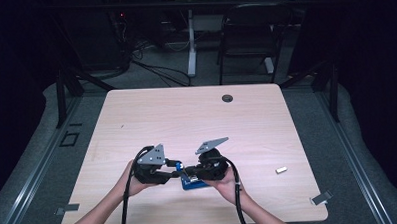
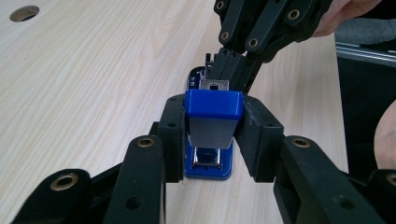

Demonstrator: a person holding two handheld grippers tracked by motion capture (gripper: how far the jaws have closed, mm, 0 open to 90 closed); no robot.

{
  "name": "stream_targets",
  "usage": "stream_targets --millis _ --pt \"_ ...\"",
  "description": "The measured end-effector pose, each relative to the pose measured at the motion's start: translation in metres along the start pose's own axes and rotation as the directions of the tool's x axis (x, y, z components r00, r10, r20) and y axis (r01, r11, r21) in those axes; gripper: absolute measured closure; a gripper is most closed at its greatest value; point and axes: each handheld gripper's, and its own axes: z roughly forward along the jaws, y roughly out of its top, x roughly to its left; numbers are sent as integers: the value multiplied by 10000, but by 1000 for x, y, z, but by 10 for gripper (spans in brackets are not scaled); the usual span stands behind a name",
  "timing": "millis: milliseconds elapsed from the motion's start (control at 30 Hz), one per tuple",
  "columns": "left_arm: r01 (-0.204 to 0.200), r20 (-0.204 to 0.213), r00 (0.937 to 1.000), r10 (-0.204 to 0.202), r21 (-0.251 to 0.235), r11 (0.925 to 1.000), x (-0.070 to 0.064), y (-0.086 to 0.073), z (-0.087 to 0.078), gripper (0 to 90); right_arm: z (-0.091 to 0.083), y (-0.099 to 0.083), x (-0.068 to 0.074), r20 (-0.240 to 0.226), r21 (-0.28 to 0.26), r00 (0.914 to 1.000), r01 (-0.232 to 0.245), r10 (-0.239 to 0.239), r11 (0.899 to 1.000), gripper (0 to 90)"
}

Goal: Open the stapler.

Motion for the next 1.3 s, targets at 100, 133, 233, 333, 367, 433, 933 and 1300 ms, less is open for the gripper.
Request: stream_targets --millis 100,133,233,333,367,433,933,1300 --pt "42 -82 10000 -41 18 10000 -1 2 1 645 0 0 -1 42 18 10000 17 -18 10000 900" --pt "44 -90 10000 -43 57 10000 -1 2 1 643 -1 0 -1 60 15 10000 29 -29 10000 900" --pt "73 -163 9998 -72 72 9999 -1 4 2 635 -1 0 -1 85 -8 10000 1 -1 10000 900" --pt "141 -95 9999 -141 4 9999 -1 6 3 614 0 0 -1 77 -7 10000 17 -17 10000 900" --pt "44 -166 9999 -43 73 10000 -2 8 4 606 0 0 -1 70 -19 10000 18 -18 10000 900" --pt "69 -172 9998 -69 -1 10000 -2 8 4 614 -1 0 -1 90 -6 10000 4 -4 10000 900" --pt "-33 3 10000 33 -40 10000 -3 7 2 659 -3 -2 -8 812 657 9957 383 -436 9971 900" --pt "-45 -75 10000 46 240 9997 -4 5 -2 663 -8 -16 -53 2093 2266 9775 -736 253 9712 900"
